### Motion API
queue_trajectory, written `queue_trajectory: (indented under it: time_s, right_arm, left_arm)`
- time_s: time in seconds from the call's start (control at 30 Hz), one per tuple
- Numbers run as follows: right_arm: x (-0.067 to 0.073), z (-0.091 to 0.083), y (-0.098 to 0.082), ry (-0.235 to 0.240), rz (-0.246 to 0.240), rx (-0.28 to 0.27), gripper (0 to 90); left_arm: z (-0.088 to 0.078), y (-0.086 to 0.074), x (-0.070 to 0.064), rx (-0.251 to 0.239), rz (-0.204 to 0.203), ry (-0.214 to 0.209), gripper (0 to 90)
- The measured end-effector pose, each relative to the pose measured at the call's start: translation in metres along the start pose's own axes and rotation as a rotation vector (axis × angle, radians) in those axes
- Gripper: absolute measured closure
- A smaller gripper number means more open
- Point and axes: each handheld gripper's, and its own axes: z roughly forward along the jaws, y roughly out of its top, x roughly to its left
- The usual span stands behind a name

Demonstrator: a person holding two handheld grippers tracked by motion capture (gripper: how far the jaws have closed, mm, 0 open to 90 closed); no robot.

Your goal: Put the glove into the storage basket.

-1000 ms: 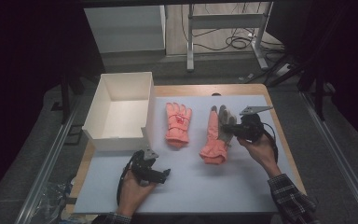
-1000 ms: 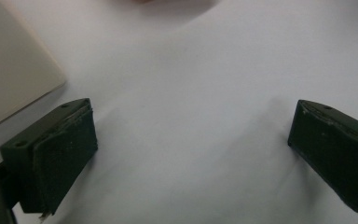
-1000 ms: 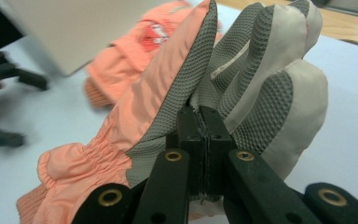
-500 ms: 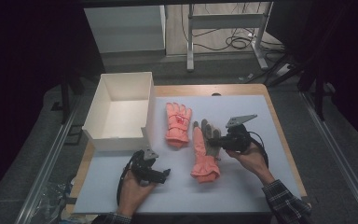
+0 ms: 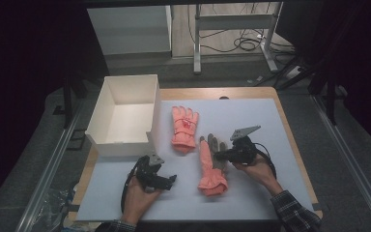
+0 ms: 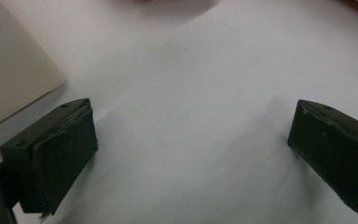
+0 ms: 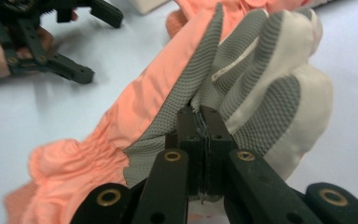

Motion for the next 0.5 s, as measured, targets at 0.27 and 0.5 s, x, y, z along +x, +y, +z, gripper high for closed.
queue_trajectory:
  time_s: [0.27, 0.5]
  right_arm:
    - [-0.0027, 0.0017, -0.0045, -0.012, -0.009, 0.005, 84.5]
    - [-0.0016, -0.0036, -0.0017, -0.057, -0.033, -0.01, 71.0]
  left_arm:
    - [0.0, 0.0, 0.0, 0.0, 0.0, 0.0, 1.0]
    - [0.0, 0.0, 0.0, 0.0, 0.0, 0.0, 1.0]
